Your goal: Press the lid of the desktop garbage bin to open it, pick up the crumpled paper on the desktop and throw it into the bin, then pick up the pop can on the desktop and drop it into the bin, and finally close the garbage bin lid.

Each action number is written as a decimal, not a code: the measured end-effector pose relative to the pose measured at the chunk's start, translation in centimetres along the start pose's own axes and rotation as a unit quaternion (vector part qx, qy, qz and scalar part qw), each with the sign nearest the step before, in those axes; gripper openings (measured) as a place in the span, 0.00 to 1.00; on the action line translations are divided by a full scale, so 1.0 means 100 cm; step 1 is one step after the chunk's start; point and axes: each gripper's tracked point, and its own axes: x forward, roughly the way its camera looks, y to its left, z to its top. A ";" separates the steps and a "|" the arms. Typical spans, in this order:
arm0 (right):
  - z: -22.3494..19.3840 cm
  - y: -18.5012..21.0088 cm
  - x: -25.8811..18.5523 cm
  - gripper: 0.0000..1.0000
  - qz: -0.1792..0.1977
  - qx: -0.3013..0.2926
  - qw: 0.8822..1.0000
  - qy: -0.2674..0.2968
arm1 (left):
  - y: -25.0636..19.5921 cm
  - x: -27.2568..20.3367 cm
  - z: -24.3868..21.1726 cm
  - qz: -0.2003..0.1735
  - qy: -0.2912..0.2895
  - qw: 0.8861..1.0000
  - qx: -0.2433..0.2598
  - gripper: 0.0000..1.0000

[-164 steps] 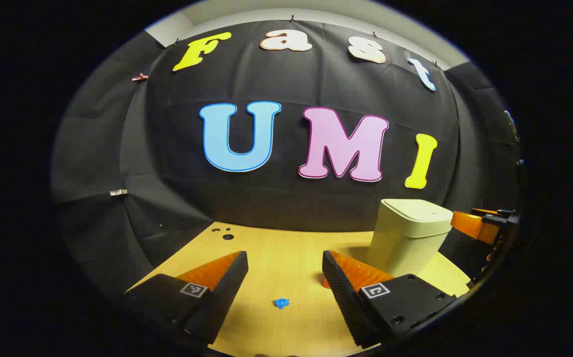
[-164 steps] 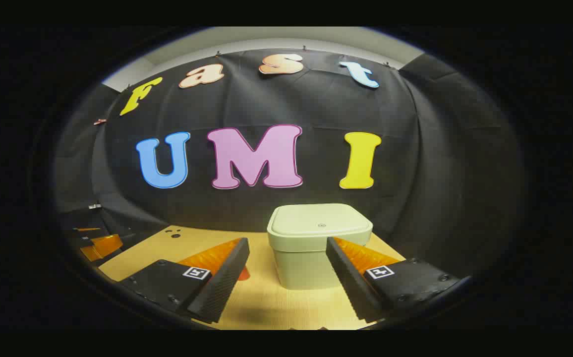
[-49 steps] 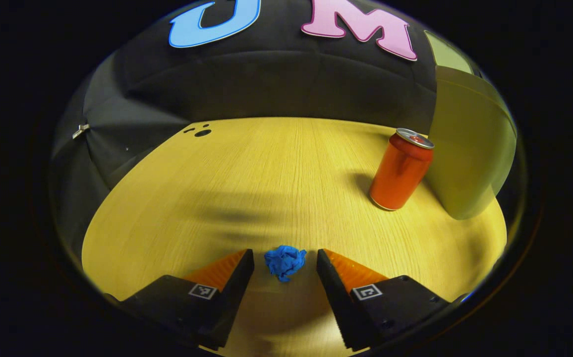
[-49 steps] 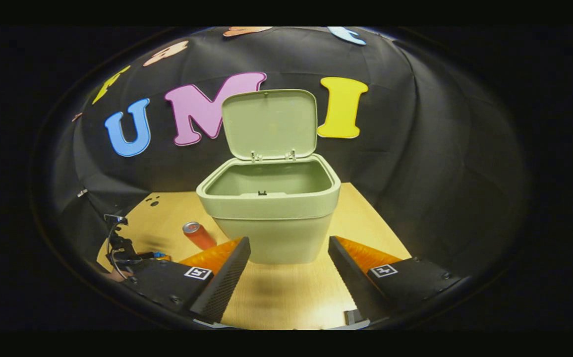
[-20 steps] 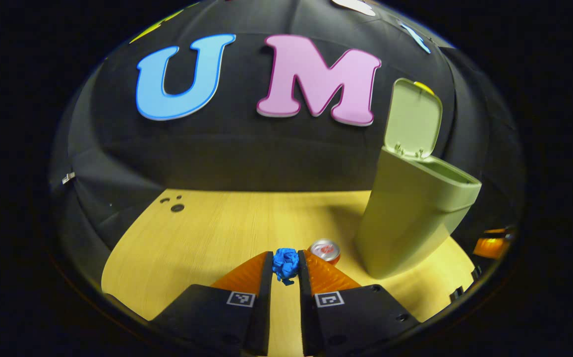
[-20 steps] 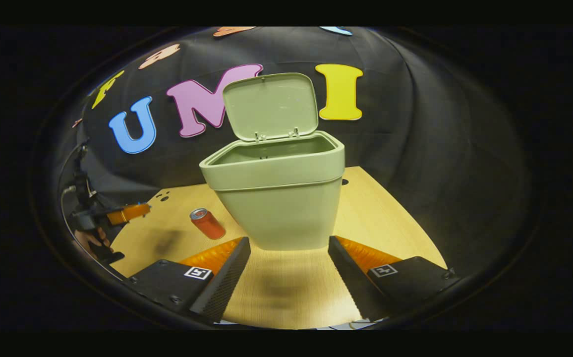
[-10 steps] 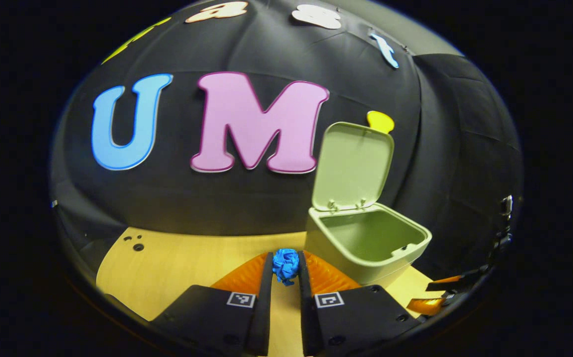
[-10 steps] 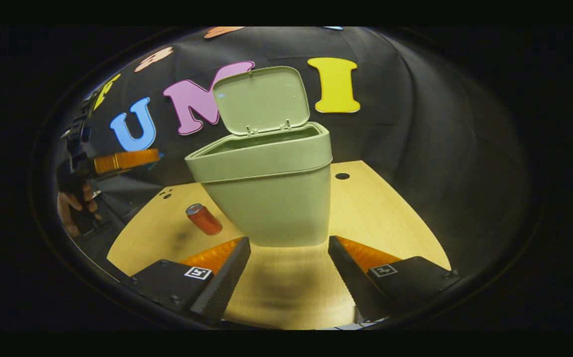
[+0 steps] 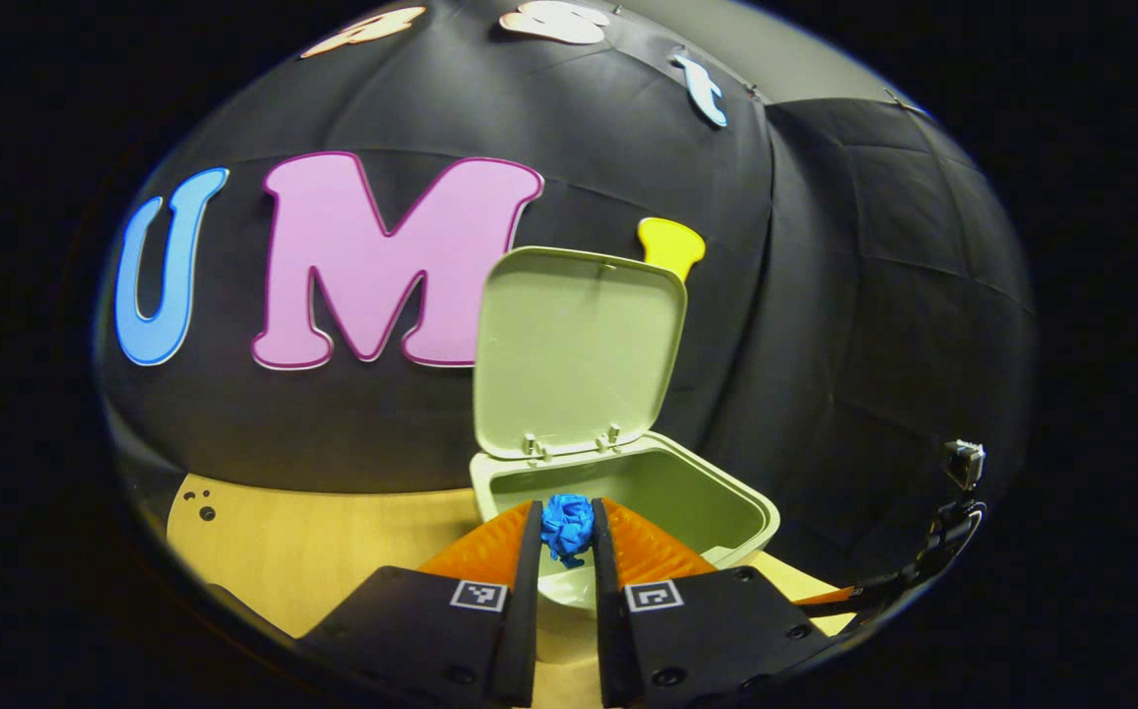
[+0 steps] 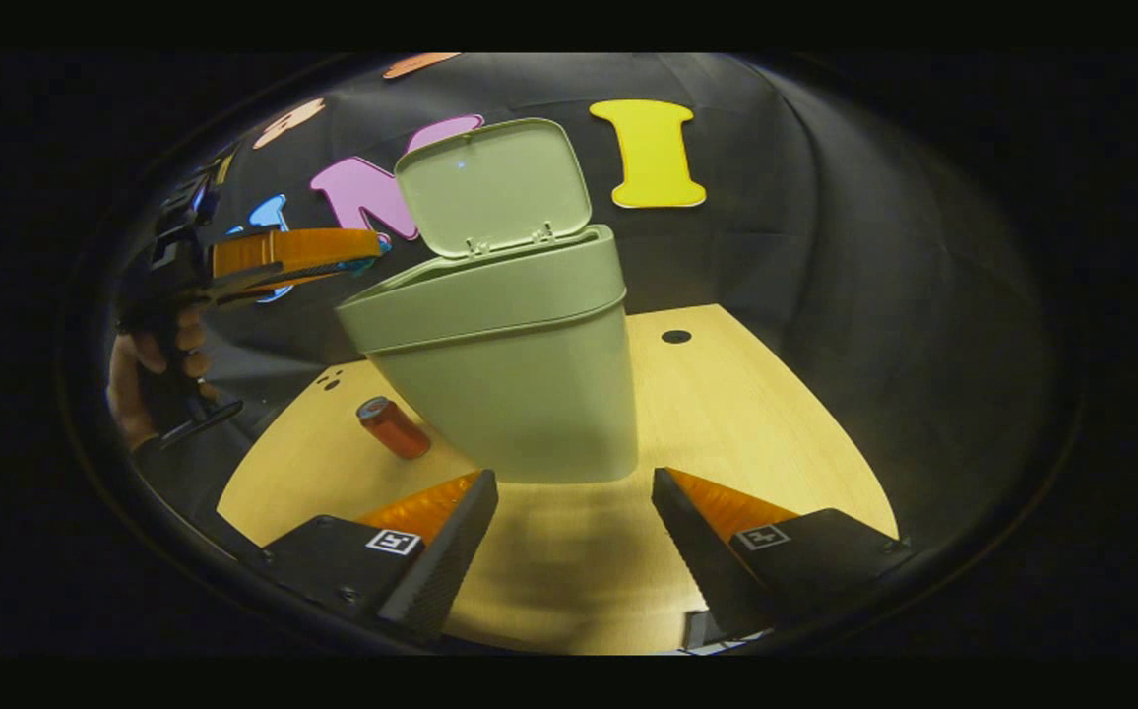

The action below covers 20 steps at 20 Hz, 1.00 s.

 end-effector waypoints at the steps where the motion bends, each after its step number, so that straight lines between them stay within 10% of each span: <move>1: 0.001 -0.003 -0.001 0.99 -0.002 0.004 1.000 -0.002 | -0.004 0.004 -0.002 -0.004 0.003 1.000 0.002 0.29; 8: -0.001 -0.019 -0.004 0.99 -0.015 0.012 1.000 -0.003 | -0.009 0.023 -0.018 -0.009 0.025 1.000 -0.008 0.42; 11: -0.002 -0.016 -0.003 0.99 -0.013 0.008 1.000 -0.001 | 0.000 0.019 -0.014 0.005 0.015 1.000 -0.013 0.92; 20: -0.014 0.019 0.001 0.99 0.014 -0.015 1.000 0.011 | 0.070 -0.037 -0.014 0.103 -0.009 0.995 -0.014 0.96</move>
